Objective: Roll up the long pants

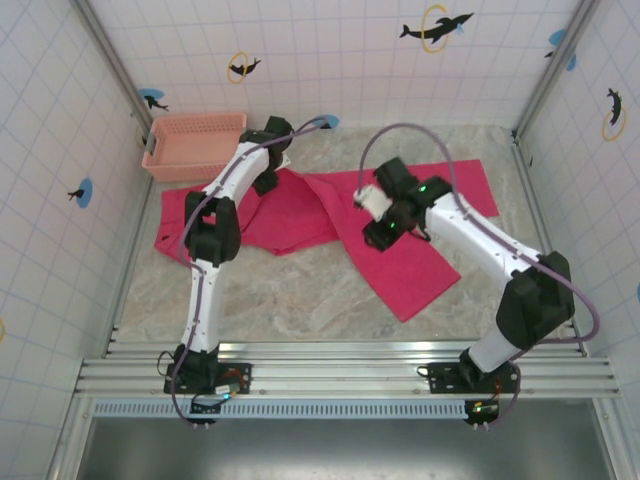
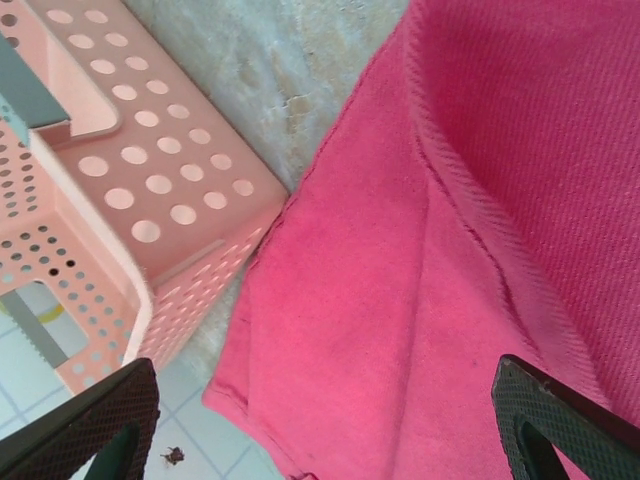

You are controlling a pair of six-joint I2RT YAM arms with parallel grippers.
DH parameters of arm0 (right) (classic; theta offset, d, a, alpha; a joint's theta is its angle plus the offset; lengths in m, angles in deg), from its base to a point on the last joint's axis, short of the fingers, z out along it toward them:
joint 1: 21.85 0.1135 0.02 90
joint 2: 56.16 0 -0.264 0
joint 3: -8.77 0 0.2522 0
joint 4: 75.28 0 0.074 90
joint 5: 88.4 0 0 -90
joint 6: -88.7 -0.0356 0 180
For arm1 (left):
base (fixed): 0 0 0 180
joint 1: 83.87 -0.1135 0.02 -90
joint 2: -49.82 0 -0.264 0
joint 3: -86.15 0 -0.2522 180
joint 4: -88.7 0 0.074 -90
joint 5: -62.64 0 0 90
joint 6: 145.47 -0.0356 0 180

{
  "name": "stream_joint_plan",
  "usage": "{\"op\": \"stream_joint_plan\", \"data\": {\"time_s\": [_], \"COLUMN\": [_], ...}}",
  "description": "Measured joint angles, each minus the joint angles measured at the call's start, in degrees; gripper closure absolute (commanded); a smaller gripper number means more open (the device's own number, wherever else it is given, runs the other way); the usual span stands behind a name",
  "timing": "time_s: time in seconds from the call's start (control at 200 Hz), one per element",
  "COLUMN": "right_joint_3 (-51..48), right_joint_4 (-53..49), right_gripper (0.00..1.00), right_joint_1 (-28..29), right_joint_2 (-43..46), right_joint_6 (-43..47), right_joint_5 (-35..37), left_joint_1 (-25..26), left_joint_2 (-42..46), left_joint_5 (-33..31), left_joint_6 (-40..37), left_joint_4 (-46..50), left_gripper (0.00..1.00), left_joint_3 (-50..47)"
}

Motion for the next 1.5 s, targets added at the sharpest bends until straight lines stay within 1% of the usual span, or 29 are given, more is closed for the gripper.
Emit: {"op": "stream_joint_plan", "data": {"time_s": [0.085,0.1,0.11,0.125,0.21,0.355,0.47,0.686,0.731,0.796,0.961,1.066,1.126,1.201,1.271,1.326,1.406,1.501], "right_joint_3": [-6.6,-7.4,-7.9,-8.5,-11.2,-11.7,-11.8,-13.2,-13.3,-13.2,-12.9,-12.9,-12.9,-12.9,-12.6,-11.1,-6.7,-1.2], "right_joint_4": [0.5,0.5,0.5,0.5,0.6,1.3,2.0,2.3,2.3,2.3,1.8,1.8,1.7,0.9,-0.5,-2.2,-3.5,-3.9], "right_gripper": [0.37,0.37,0.37,0.37,0.38,0.41,0.42,0.44,0.46,0.54,0.84,0.94,0.94,0.94,0.94,0.94,0.94,0.92], "right_joint_1": [4.1,4.5,4.7,5.0,5.9,5.9,6.0,7.9,8.2,8.4,8.1,7.6,7.2,5.6,2.2,-1.9,-9.4,-17.3], "right_joint_2": [-2.2,-2.7,-2.9,-3.3,-4.5,-5.1,-7.2,-9.7,-10.2,-10.9,-11.4,-11.3,-11.0,-9.8,-6.8,-4.0,-0.2,2.2], "right_joint_6": [-1.8,-2.0,-2.2,-2.4,-3.5,-4.2,-4.4,-5.6,-5.9,-6.5,-8.2,-9.0,-9.6,-9.7,-9.6,-9.2,-8.2,-7.2], "right_joint_5": [2.1,2.5,2.8,3.2,5.0,6.8,7.2,7.3,7.2,7.6,8.9,10.7,12.4,13.7,14.1,13.8,12.7,10.6], "left_joint_1": [0.0,0.0,0.0,0.0,0.0,0.0,0.0,-0.7,-1.0,-1.2,-1.6,-1.6,-1.5,-1.6,-1.6,-1.6,-1.6,-1.6], "left_joint_2": [0.3,0.4,0.5,0.7,1.9,4.7,6.9,8.1,8.2,8.3,10.3,12.9,14.6,17.0,19.3,20.8,22.9,25.1], "left_joint_5": [1.0,1.2,1.4,1.5,2.4,3.1,3.5,4.6,4.9,5.0,5.2,5.5,5.7,5.8,6.0,6.3,7.0,7.6], "left_joint_6": [0.3,0.4,0.5,0.5,0.9,0.9,0.9,1.3,1.5,1.7,1.7,1.8,2.0,2.2,2.2,2.2,2.3,2.4], "left_joint_4": [0.0,0.0,0.0,0.1,0.0,0.0,-0.5,-0.8,-0.9,-0.9,-1.7,-2.3,-3.0,-3.8,-4.7,-5.1,-5.7,-6.7], "left_gripper": [0.1,0.09,0.05,0.04,0.03,0.03,0.03,0.03,0.03,0.03,0.03,0.03,0.03,0.03,0.03,0.03,0.03,0.03], "left_joint_3": [-0.5,-0.6,-0.7,-0.7,-0.8,-0.9,-2.6,-4.7,-4.9,-5.5,-7.9,-10.4,-12.2,-14.9,-17.6,-19.3,-21.0,-22.8]}}
